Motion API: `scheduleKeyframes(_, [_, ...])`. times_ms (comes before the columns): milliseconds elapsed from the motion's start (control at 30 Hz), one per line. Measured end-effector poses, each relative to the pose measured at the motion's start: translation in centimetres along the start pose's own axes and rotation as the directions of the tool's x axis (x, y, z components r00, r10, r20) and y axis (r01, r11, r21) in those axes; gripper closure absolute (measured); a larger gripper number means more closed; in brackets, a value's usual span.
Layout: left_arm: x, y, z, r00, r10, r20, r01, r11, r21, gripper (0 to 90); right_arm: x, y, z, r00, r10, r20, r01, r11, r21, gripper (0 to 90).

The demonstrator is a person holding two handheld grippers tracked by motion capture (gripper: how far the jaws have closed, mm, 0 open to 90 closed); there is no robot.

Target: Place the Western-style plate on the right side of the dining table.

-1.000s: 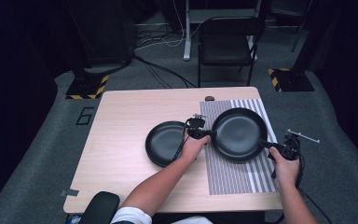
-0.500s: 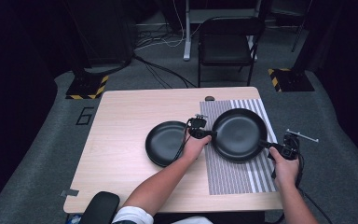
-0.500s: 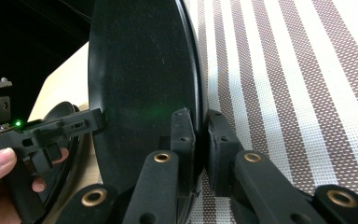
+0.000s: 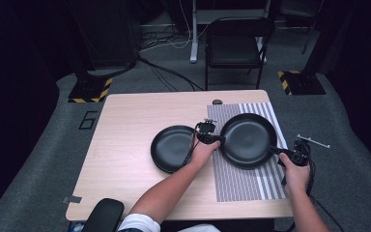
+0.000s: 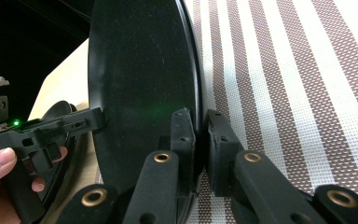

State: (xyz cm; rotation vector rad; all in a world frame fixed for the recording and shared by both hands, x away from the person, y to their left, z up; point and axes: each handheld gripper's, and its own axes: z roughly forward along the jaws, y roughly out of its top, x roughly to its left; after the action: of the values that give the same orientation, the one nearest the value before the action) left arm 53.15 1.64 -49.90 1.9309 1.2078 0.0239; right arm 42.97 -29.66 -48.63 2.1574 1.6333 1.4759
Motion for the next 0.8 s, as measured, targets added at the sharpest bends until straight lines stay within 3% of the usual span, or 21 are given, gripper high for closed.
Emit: scheduleKeyframes(800, [-0.63, 0.0, 0.74, 0.9978, 0.03, -0.06, -0.029, 0.9994, 0.02, 68.7, -0.86, -0.06, 0.59, 0.9995, 0.033, 0.001, -0.033, 0.999, 0.016, 82.4])
